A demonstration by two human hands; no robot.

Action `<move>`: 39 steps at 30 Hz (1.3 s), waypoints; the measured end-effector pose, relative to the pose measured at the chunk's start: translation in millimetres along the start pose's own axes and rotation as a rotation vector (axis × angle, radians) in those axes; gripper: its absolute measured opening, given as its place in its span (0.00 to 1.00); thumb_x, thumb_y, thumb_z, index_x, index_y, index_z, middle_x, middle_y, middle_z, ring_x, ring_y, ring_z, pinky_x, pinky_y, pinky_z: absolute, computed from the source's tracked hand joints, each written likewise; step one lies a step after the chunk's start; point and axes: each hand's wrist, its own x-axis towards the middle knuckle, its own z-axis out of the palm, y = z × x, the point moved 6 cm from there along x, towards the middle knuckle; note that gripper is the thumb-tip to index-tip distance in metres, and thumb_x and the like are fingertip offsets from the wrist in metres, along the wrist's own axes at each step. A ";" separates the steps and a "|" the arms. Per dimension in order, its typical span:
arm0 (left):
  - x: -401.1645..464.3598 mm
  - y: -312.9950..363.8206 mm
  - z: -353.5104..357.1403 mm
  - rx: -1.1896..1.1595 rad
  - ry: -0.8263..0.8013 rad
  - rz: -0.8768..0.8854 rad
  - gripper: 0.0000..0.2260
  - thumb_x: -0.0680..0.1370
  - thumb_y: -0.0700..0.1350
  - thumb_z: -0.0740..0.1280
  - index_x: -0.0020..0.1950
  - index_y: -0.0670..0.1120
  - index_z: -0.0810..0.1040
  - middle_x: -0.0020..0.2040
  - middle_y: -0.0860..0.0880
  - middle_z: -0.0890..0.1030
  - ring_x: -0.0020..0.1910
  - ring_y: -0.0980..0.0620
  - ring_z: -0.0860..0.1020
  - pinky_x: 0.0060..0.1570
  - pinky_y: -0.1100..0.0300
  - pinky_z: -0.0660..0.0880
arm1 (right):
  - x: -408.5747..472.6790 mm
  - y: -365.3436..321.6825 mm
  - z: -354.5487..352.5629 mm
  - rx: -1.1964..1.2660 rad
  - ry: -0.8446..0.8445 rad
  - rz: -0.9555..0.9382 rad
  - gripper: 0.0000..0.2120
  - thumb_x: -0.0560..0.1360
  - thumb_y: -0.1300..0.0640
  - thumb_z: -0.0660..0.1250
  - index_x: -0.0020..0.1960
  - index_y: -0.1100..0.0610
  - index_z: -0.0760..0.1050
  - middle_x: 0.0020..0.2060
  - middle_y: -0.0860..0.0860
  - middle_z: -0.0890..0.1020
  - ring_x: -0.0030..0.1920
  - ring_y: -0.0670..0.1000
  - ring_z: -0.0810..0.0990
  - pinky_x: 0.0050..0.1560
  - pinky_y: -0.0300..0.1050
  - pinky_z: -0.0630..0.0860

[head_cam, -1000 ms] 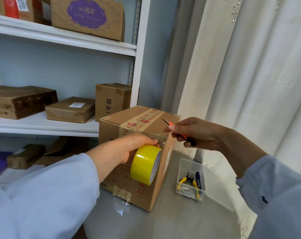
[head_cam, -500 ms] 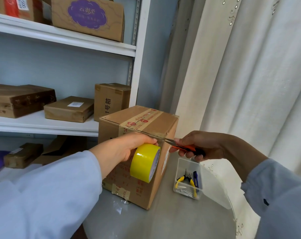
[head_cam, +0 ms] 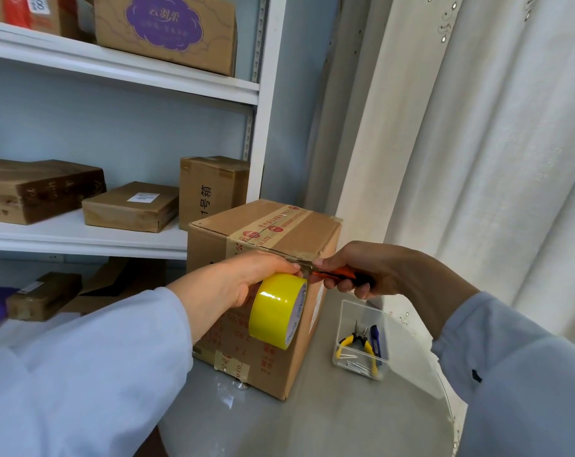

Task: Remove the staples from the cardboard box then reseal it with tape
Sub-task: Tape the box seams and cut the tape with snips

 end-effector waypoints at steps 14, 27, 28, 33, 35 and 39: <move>5.6 -1.2 -2.2 -0.008 -0.009 0.012 0.09 0.75 0.41 0.70 0.54 0.42 0.80 0.43 0.44 0.81 0.38 0.49 0.79 0.38 0.59 0.76 | -7.8 -17.0 9.7 -0.159 0.102 -0.002 0.11 0.79 0.50 0.61 0.46 0.58 0.76 0.29 0.48 0.73 0.24 0.43 0.64 0.20 0.31 0.57; 4.5 -1.2 -1.0 -0.036 -0.012 -0.006 0.04 0.77 0.44 0.67 0.46 0.45 0.80 0.40 0.45 0.81 0.40 0.48 0.78 0.39 0.58 0.75 | -38.4 -57.8 -17.2 -0.608 0.557 -0.345 0.13 0.76 0.51 0.66 0.51 0.61 0.77 0.40 0.52 0.78 0.37 0.48 0.75 0.30 0.35 0.70; 4.4 -0.8 -0.9 -0.040 0.004 0.011 0.05 0.77 0.44 0.68 0.51 0.45 0.80 0.44 0.44 0.81 0.43 0.47 0.79 0.43 0.56 0.76 | -33.8 -58.1 -14.5 -0.610 0.619 -0.385 0.15 0.76 0.48 0.67 0.53 0.59 0.78 0.44 0.51 0.79 0.42 0.49 0.77 0.37 0.38 0.73; 8.1 -3.2 -2.7 -0.073 0.016 0.031 0.14 0.76 0.43 0.69 0.61 0.44 0.77 0.48 0.43 0.81 0.44 0.46 0.79 0.46 0.55 0.76 | -3.5 -42.5 7.2 -0.819 0.772 -0.374 0.19 0.73 0.41 0.66 0.60 0.49 0.77 0.52 0.48 0.82 0.50 0.51 0.79 0.45 0.44 0.76; 11.0 -5.1 -3.8 -0.078 0.004 0.017 0.15 0.76 0.43 0.69 0.62 0.43 0.77 0.47 0.43 0.81 0.42 0.47 0.79 0.45 0.56 0.76 | -2.4 -42.2 4.9 -0.848 0.814 -0.364 0.19 0.73 0.41 0.67 0.62 0.47 0.76 0.52 0.47 0.82 0.52 0.52 0.79 0.44 0.44 0.74; 11.3 -4.5 -2.8 -0.103 -0.017 0.015 0.14 0.77 0.41 0.68 0.62 0.42 0.76 0.43 0.44 0.81 0.39 0.48 0.78 0.43 0.57 0.76 | -0.8 -42.9 3.5 -0.852 0.805 -0.337 0.20 0.73 0.40 0.67 0.62 0.47 0.76 0.51 0.48 0.81 0.51 0.52 0.79 0.42 0.44 0.72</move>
